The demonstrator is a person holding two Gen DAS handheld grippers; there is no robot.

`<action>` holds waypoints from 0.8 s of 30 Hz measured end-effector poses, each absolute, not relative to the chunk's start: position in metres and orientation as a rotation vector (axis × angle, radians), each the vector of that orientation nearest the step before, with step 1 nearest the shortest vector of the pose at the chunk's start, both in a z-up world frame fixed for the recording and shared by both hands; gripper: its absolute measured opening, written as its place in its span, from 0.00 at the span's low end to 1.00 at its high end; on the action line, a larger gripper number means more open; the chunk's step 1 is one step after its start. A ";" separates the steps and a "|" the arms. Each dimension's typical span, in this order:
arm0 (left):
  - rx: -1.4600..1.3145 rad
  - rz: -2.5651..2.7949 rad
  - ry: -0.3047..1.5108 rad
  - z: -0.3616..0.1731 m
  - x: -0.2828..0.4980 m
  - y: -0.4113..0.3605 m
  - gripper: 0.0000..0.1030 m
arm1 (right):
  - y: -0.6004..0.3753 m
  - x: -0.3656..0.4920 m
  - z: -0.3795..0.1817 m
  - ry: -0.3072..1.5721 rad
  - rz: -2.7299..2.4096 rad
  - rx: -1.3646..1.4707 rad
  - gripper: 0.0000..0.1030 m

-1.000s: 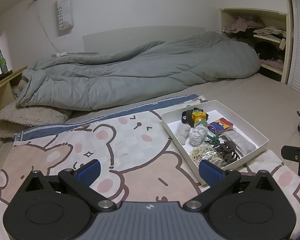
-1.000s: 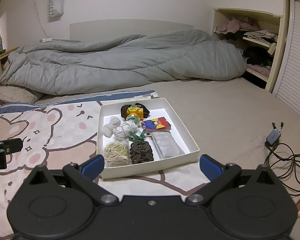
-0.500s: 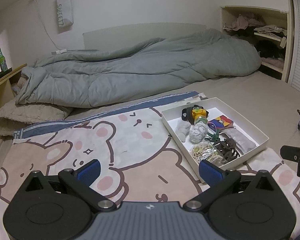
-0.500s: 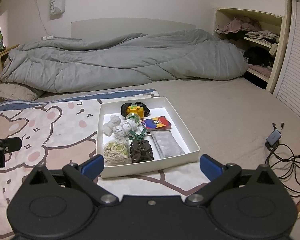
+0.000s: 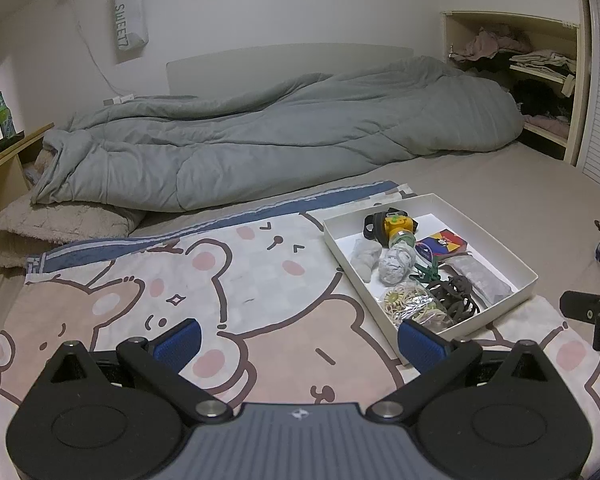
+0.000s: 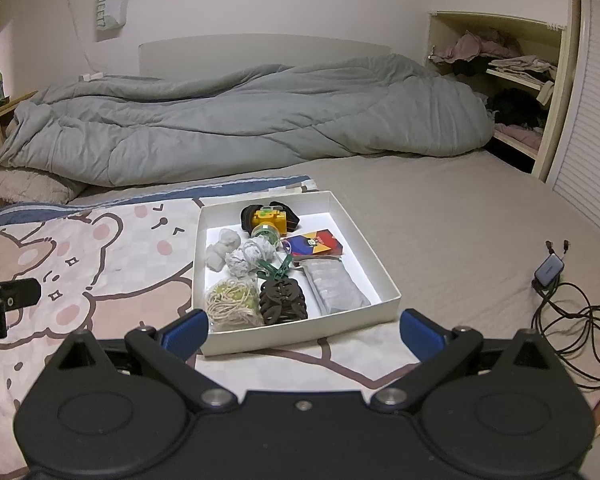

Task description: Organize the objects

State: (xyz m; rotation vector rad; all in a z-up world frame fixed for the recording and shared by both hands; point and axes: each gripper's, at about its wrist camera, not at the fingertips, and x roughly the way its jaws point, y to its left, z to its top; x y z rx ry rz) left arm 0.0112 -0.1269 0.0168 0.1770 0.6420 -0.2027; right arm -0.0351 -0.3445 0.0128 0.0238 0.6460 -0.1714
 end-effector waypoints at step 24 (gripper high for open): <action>0.171 -0.200 0.645 0.016 0.012 -0.130 1.00 | -0.348 -0.035 0.012 0.651 -0.167 0.032 1.00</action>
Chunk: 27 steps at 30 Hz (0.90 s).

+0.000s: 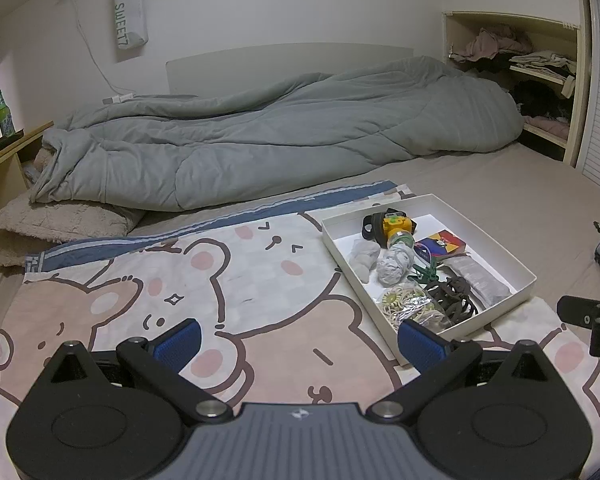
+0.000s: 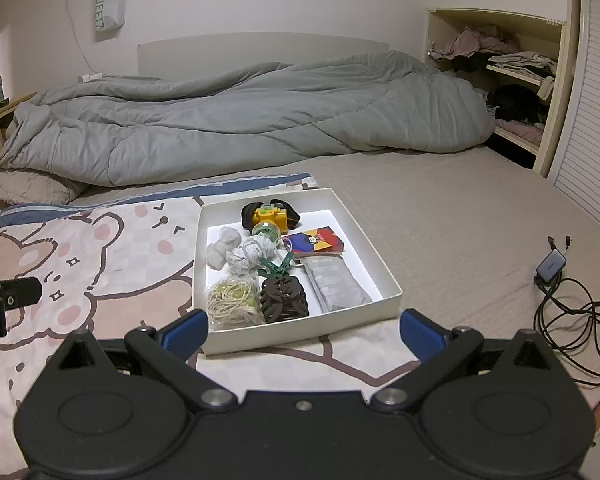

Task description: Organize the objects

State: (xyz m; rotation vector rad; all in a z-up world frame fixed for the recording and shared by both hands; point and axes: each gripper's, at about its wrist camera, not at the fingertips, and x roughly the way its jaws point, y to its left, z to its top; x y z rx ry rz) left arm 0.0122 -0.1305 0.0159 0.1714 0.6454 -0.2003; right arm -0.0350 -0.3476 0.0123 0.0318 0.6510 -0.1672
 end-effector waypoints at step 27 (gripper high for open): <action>0.172 -0.199 0.647 0.014 0.013 -0.131 1.00 | -0.344 -0.035 0.010 0.652 -0.163 0.021 1.00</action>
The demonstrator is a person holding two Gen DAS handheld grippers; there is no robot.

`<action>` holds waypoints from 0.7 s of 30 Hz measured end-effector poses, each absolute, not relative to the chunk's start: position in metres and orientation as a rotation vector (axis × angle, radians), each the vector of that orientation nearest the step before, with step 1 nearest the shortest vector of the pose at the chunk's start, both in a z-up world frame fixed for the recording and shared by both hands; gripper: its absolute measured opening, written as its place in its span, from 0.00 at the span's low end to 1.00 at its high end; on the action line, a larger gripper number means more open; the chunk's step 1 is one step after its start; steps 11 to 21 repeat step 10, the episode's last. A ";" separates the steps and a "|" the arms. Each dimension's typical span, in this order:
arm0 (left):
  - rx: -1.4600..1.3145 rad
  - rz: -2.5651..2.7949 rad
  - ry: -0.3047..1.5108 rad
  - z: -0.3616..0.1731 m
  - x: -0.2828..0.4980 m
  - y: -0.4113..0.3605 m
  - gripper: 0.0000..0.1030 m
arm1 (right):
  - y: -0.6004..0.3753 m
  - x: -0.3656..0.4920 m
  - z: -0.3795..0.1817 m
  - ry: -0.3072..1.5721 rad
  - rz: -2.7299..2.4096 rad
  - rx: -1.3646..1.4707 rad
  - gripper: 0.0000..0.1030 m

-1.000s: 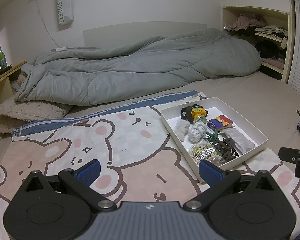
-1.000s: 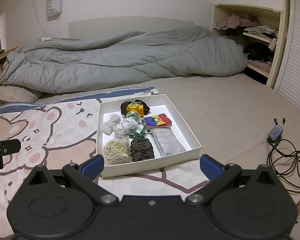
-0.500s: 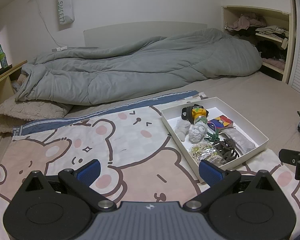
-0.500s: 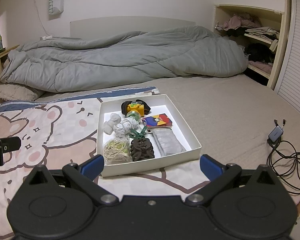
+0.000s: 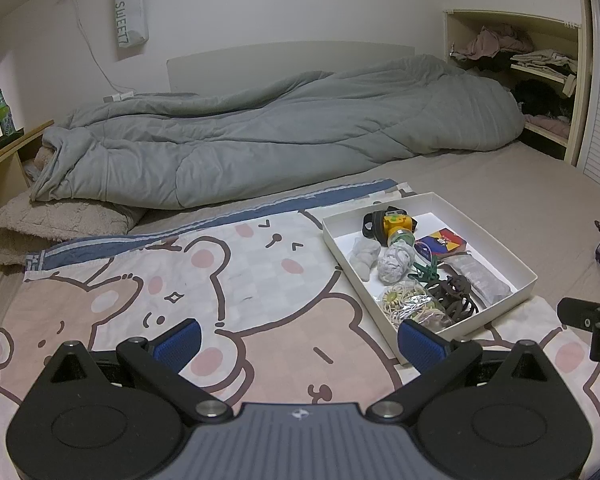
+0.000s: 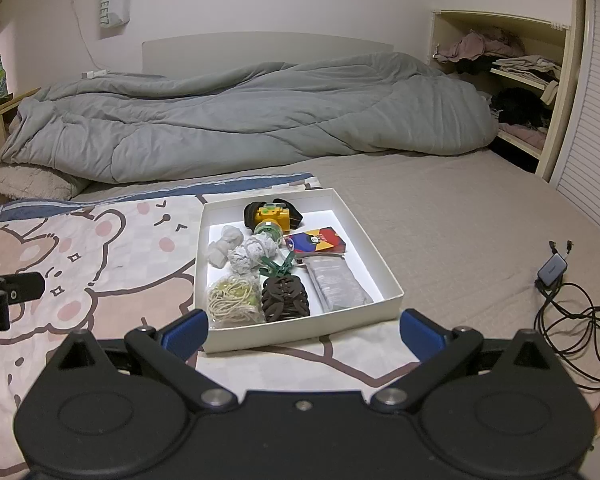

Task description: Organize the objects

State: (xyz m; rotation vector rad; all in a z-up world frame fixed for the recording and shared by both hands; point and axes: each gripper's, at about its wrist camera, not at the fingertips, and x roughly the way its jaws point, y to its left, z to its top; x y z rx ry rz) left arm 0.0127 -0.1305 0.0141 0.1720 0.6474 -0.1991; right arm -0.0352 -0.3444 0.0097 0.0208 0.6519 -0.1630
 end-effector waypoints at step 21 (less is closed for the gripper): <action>0.170 -0.199 0.649 0.012 0.012 -0.130 1.00 | -0.344 -0.035 0.009 0.652 -0.160 0.017 1.00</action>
